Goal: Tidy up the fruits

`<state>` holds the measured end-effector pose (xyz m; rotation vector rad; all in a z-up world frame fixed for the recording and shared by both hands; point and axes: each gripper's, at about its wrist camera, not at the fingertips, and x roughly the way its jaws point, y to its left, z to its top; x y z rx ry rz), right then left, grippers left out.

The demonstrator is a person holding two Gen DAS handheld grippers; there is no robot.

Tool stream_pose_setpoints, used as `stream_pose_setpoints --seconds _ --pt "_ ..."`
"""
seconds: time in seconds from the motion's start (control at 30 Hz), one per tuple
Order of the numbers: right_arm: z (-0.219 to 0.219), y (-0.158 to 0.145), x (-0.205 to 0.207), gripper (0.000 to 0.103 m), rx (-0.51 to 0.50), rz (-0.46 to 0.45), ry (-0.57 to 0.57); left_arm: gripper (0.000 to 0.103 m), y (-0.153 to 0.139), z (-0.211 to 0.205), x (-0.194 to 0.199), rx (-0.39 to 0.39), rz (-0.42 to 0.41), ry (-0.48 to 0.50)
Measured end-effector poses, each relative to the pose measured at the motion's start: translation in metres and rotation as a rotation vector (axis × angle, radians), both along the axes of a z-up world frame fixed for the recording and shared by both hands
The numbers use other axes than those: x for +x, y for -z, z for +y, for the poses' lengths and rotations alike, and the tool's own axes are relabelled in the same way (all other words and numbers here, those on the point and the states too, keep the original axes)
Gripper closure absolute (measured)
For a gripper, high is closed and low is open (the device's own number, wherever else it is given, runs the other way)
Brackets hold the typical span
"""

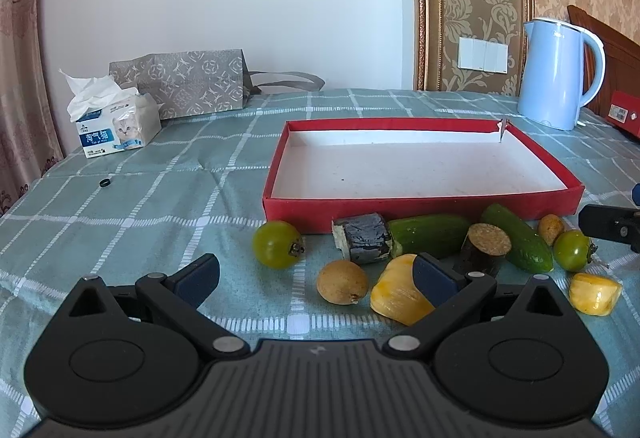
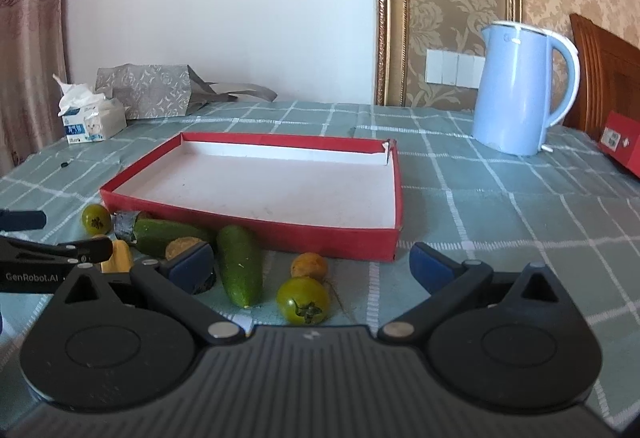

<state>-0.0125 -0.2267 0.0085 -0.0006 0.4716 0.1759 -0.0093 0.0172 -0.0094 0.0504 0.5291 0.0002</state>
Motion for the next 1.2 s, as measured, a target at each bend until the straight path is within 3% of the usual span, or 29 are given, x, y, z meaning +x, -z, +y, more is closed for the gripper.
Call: stream_pose_setpoints --seconds 0.23,0.5,0.77,0.97,1.2 --pt "-0.004 0.004 -0.004 0.000 -0.059 -0.019 0.028 0.000 0.002 0.005 -0.002 -0.004 0.000 -0.005" --pt "-0.023 0.010 -0.021 0.000 -0.032 -0.027 -0.022 0.000 0.004 0.004 -0.005 -0.008 0.006 0.011" --pt "-0.014 0.016 -0.026 0.000 -0.099 -0.066 -0.053 0.000 0.004 0.000 -0.005 -0.004 0.007 0.023" --pt "-0.023 0.015 -0.016 0.000 -0.019 -0.074 -0.030 0.000 0.003 -0.002 -0.003 -0.004 0.011 0.023" --pt "-0.026 0.020 -0.010 0.000 -0.013 -0.070 -0.001 0.000 0.003 -0.002 -0.003 -0.003 0.013 0.022"
